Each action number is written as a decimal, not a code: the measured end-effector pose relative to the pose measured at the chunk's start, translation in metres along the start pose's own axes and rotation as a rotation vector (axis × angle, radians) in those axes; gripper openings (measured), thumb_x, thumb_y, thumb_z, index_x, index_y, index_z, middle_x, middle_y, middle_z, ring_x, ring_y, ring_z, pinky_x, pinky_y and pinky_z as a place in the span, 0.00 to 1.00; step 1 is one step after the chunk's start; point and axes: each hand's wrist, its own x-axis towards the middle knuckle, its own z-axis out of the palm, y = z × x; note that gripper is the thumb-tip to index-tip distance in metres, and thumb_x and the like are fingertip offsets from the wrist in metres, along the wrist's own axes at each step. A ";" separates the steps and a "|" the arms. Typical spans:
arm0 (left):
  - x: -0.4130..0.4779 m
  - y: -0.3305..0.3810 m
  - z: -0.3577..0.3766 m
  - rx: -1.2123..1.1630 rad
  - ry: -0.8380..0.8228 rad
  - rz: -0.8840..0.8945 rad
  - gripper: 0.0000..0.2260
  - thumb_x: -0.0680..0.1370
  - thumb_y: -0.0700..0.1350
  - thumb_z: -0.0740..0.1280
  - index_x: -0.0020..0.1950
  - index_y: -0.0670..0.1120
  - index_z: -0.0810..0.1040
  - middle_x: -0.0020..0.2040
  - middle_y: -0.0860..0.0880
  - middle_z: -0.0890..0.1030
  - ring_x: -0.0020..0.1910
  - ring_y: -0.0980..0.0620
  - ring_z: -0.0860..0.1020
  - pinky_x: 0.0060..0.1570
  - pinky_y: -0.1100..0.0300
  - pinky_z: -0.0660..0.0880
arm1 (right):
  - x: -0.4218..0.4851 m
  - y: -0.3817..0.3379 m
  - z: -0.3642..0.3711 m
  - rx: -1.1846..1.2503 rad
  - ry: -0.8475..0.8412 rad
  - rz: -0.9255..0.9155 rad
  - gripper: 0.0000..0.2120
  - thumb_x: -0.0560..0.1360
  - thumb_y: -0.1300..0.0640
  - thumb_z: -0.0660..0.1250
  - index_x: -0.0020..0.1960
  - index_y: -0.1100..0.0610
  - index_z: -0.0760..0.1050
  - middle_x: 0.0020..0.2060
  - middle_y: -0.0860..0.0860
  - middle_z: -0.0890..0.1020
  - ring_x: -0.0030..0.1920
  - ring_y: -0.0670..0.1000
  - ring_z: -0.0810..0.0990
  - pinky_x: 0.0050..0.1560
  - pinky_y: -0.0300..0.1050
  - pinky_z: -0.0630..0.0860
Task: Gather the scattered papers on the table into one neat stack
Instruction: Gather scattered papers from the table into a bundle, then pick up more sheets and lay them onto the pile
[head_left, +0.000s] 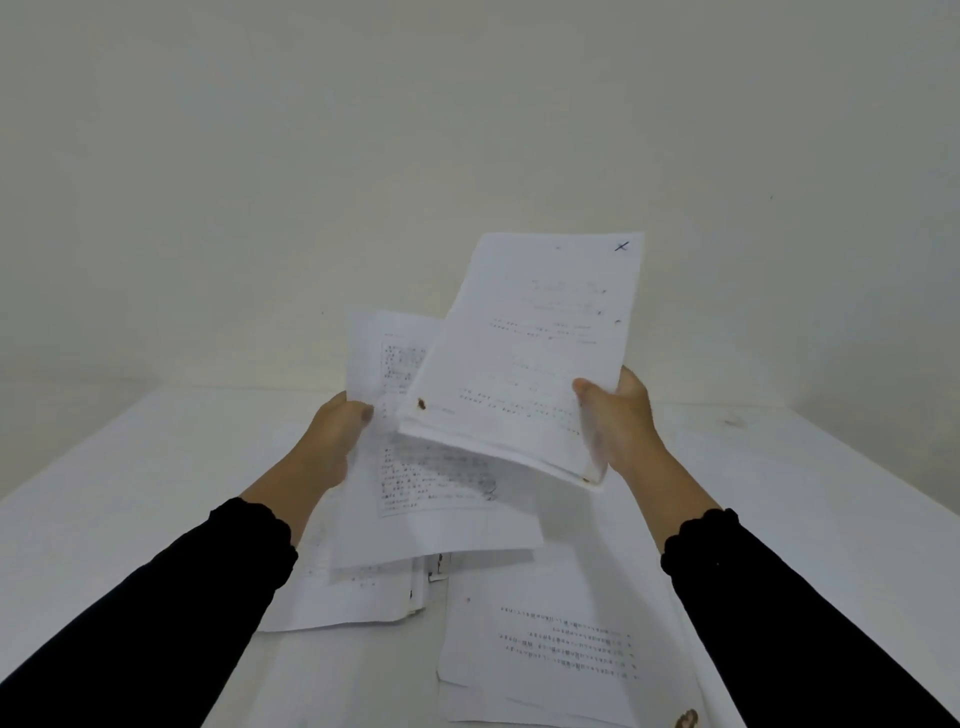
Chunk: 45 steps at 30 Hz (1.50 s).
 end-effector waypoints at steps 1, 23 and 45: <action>-0.002 0.002 0.002 -0.058 -0.020 0.013 0.16 0.81 0.40 0.56 0.69 0.41 0.69 0.63 0.42 0.75 0.56 0.43 0.74 0.58 0.50 0.71 | -0.001 0.002 0.002 -0.018 -0.031 0.021 0.15 0.76 0.66 0.64 0.62 0.58 0.73 0.51 0.49 0.79 0.51 0.51 0.78 0.51 0.42 0.73; -0.002 0.004 -0.027 0.338 0.142 0.280 0.18 0.75 0.41 0.66 0.63 0.43 0.66 0.49 0.48 0.74 0.42 0.49 0.74 0.33 0.61 0.69 | -0.029 0.024 0.067 -0.399 -0.345 0.101 0.13 0.77 0.60 0.61 0.61 0.57 0.66 0.53 0.52 0.74 0.51 0.52 0.74 0.46 0.43 0.71; 0.018 -0.043 -0.039 1.127 0.294 -0.056 0.21 0.75 0.41 0.63 0.66 0.40 0.64 0.64 0.40 0.67 0.64 0.40 0.67 0.60 0.49 0.68 | -0.040 0.081 0.088 -0.671 -0.434 0.180 0.23 0.73 0.55 0.71 0.64 0.62 0.70 0.55 0.55 0.80 0.38 0.49 0.78 0.40 0.41 0.76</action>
